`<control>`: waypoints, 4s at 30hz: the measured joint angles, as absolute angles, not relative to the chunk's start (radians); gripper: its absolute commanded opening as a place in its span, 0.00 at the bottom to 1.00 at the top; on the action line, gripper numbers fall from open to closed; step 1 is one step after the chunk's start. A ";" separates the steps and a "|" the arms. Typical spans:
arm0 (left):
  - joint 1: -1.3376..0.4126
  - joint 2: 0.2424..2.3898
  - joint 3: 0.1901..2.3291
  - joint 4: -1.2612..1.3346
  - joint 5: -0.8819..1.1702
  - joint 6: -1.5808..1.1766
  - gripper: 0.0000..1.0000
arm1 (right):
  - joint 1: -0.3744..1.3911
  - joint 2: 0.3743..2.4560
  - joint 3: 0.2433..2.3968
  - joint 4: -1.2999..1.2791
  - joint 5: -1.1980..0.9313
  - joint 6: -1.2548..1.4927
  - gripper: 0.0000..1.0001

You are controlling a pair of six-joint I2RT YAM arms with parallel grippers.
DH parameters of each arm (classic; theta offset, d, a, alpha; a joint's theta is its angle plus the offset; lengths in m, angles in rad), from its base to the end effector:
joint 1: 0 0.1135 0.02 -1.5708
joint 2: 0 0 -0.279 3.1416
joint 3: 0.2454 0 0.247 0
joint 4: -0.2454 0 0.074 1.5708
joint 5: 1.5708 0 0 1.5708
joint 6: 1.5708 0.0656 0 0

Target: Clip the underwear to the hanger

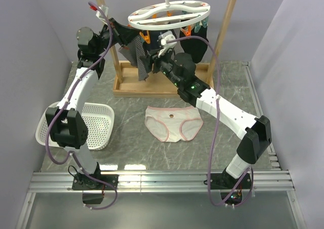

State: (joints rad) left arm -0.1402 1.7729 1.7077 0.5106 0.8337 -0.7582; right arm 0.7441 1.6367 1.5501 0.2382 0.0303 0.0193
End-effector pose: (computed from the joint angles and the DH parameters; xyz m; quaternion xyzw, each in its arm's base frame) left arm 0.4146 -0.1076 0.4820 0.1779 0.5688 -0.5304 0.6029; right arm 0.3105 0.2832 0.4520 -0.2202 0.6132 0.2734 0.7076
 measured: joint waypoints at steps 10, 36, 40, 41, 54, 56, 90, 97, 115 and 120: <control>-0.163 1.716 1.704 0.418 0.794 -0.695 0.00 | 0.776 1.691 1.607 0.258 0.057 -0.043 0.66; -0.213 1.661 1.689 0.290 0.735 -0.594 0.00 | 0.713 1.786 1.737 0.274 0.056 -0.041 0.47; -0.218 1.659 1.689 0.280 0.735 -0.595 0.00 | 0.710 1.795 1.753 0.272 0.036 -0.037 0.27; -0.218 1.659 1.689 0.280 0.735 -0.595 0.00 | 0.709 1.797 1.758 0.272 0.033 -0.038 0.21; -0.210 1.625 1.657 0.259 0.707 -0.628 0.54 | 0.680 1.805 1.765 0.267 -0.004 -0.008 0.00; -0.199 1.599 1.641 0.249 0.694 -0.634 0.55 | 0.678 1.805 1.765 0.267 -0.009 0.003 0.00; -0.245 1.608 1.697 0.093 0.548 -0.692 0.47 | 0.652 1.805 1.765 0.267 -0.105 0.027 0.00; -0.250 1.608 1.697 0.086 0.539 -0.688 0.53 | 0.651 1.805 1.761 0.262 -0.106 0.027 0.00; -0.250 1.621 1.698 0.104 0.519 -0.715 0.53 | 0.646 1.805 1.760 0.256 -0.103 0.028 0.00; -0.250 1.600 1.679 0.094 0.498 -0.700 0.57 | 0.646 1.805 1.760 0.255 -0.106 0.028 0.00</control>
